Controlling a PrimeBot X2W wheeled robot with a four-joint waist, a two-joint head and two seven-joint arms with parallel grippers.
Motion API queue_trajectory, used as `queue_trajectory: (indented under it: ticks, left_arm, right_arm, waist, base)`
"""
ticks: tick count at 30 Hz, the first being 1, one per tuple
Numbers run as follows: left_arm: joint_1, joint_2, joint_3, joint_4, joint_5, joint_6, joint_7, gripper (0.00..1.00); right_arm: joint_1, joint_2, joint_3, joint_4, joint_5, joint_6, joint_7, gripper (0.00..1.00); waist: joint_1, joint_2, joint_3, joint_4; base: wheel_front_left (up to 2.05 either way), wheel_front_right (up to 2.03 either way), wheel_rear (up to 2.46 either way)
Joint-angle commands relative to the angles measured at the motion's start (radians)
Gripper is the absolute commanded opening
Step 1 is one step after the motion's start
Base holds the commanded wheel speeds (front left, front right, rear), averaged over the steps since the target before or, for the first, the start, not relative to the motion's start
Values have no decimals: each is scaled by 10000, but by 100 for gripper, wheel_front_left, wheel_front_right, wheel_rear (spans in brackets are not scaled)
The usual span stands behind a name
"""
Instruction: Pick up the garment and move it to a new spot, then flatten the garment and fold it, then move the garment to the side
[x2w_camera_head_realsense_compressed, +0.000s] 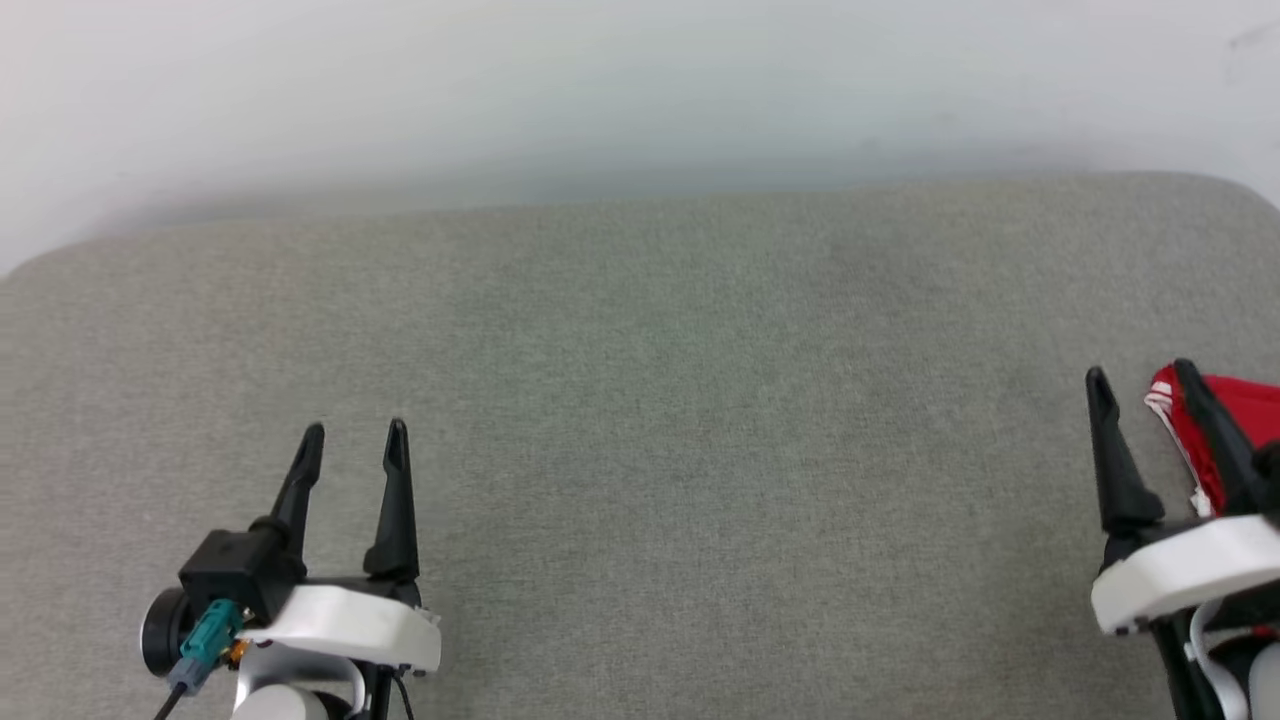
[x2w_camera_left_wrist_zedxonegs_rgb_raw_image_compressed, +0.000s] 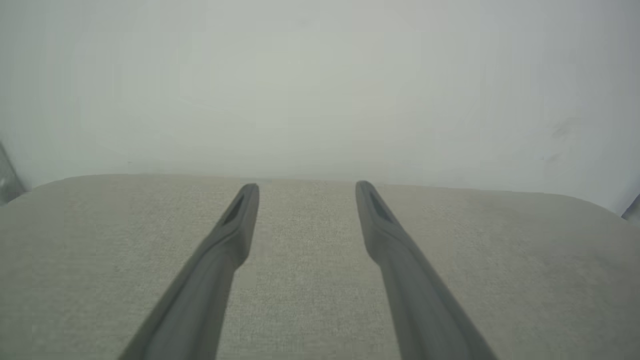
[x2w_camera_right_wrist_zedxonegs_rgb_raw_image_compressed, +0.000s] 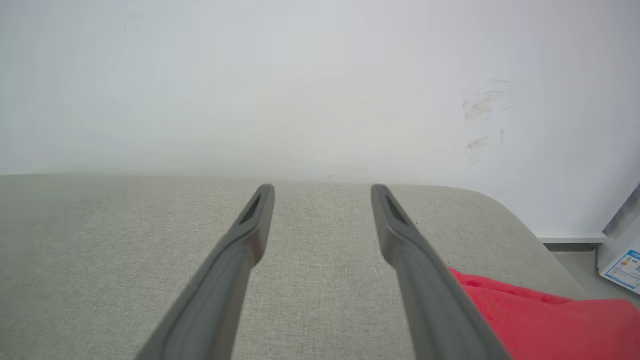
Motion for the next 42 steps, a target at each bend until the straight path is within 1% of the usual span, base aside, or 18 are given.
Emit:
queue_trajectory:
  ticks: [1, 5, 8, 14, 21, 36, 37, 40, 42]
  left_arm:
    - [169, 56, -22, 88, 4, -53, -51, 100]
    - [408, 63, -92, 283, 3, -59, -61, 100]
    - [744, 45, -187, 540, 0, -58, -70, 100]
    - [1044, 23, -260, 807, -31, -90, -81, 100]
    - [1033, -31, -218, 1069, -144, -125, -105, 100]
    - [751, -84, -31, 1015, -87, -139, -154, 100]
    - [903, -64, -59, 1060, -118, -114, -96, 0]
    - [1038, -129, -96, 1265, -239, -128, -43, 0]
    - [1000, -180, -4, 1280, -581, -192, 60, 0]
  right_arm:
    - [366, 154, -8, -185, -4, -8, -83, 100]
    - [941, 378, -12, -560, -65, -8, -156, 100]
    - [1693, 610, -36, -927, -182, -8, -103, 100]
    - [2251, 770, 22, -1238, -261, -8, 72, 100]
    - [2316, 823, 117, -1459, -459, -8, 242, 100]
    - [2191, 839, 84, -1280, -458, -8, 135, 100]
    - [2226, 823, 88, -1290, -484, 0, 141, 0]
    - [2268, 851, 110, -994, -391, 0, 150, 0]
    - [2193, 854, 102, -877, 49, 0, 173, 0]
  waist:
    - [2, -1, -292, 189]
    - [2, -1, -596, 244]
    - [2, -1, -960, 255]
    - [2, -1, -1142, 263]
    - [2, -1, -1126, 221]
    - [2, -1, -1065, 265]
    - [2, -1, -1064, 265]
    - [2, -1, -1062, 266]
    - [2, -1, -1062, 269]
  base:
    - [0, 0, 0]
    - [0, 0, 0]
    - [0, 0, 0]
    - [0, 0, 0]
    - [0, 0, 0]
    - [0, 0, 0]
    - [0, 0, 0]
    - [0, 0, 0]
    - [0, 0, 0]
